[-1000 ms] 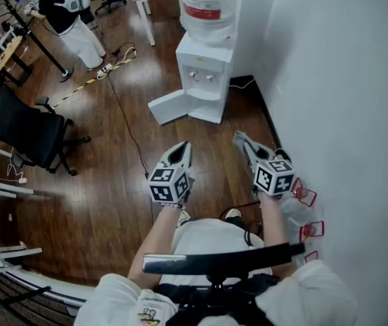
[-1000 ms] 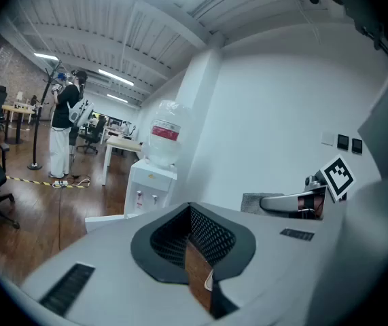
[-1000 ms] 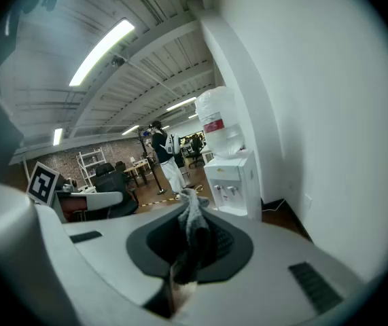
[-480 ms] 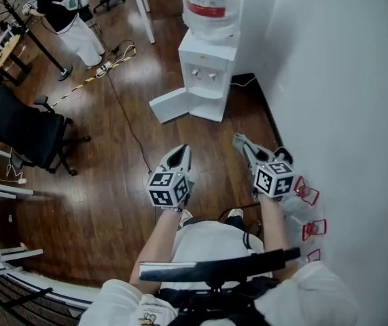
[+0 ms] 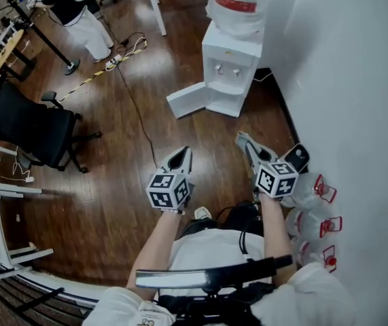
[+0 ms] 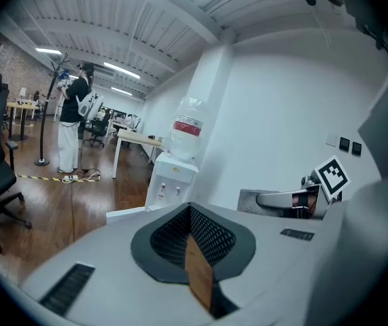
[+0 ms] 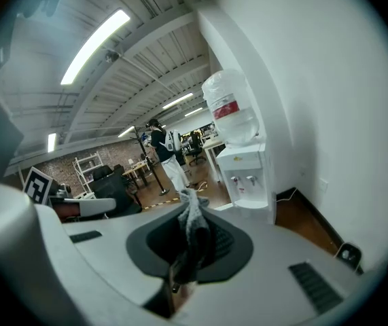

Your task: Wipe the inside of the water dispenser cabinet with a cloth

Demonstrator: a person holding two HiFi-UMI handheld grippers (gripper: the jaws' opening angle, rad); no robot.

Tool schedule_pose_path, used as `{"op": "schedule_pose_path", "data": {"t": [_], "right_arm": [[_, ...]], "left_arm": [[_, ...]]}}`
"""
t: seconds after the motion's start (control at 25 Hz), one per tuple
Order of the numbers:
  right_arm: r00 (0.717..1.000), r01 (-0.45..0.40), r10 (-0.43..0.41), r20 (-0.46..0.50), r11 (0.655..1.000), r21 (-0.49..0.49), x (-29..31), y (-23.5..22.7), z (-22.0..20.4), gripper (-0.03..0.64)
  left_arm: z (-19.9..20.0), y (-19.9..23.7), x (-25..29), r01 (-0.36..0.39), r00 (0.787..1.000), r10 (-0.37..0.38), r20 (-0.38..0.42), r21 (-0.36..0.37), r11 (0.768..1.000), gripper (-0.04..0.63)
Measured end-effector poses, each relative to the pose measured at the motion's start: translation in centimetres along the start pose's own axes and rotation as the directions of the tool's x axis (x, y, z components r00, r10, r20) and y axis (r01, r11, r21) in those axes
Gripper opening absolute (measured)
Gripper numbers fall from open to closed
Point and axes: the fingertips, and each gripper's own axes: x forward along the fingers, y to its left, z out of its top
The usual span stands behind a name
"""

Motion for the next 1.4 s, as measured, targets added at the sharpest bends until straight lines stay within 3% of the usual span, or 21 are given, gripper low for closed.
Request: {"op": "schedule_pose_path", "data": {"t": [0.28,0.6,0.92,1.12,1.4], "right_arm": [[0.999,0.024,-0.023,-0.025,1.000,0.012,4.4,-0.3,0.8,0.031],[0.999,0.032,-0.027,-0.044,0.994,0.103,13.6,-7.5,3.2,0.031],[0.994,0.025,-0.018,-0.107,0.998,0.058,24.5,-14.0,4.7,0.031],[0.993,0.046,-0.041,-0.107,0.998,0.046,30.2,-15.3,3.1,0.031],[0.991,0.116,-0.110,-0.070,0.990,0.082,40.3,-19.2,-5.1,0.031]], "left_arm": [[0.7,3.7,5.3,0.040,0.998,-0.042,-0.042,-0.043,0.998,-0.014],[3.0,7.9,16.5,0.047,0.994,-0.055,-0.093,-0.084,0.995,-0.014],[3.7,11.9,29.0,0.070,0.982,-0.082,-0.169,-0.078,0.995,-0.014],[1.1,15.3,34.8,0.111,0.969,-0.123,-0.214,-0.069,0.991,-0.014],[-7.8,23.2,43.6,0.210,0.936,-0.206,-0.285,-0.018,0.978,-0.014]]}}
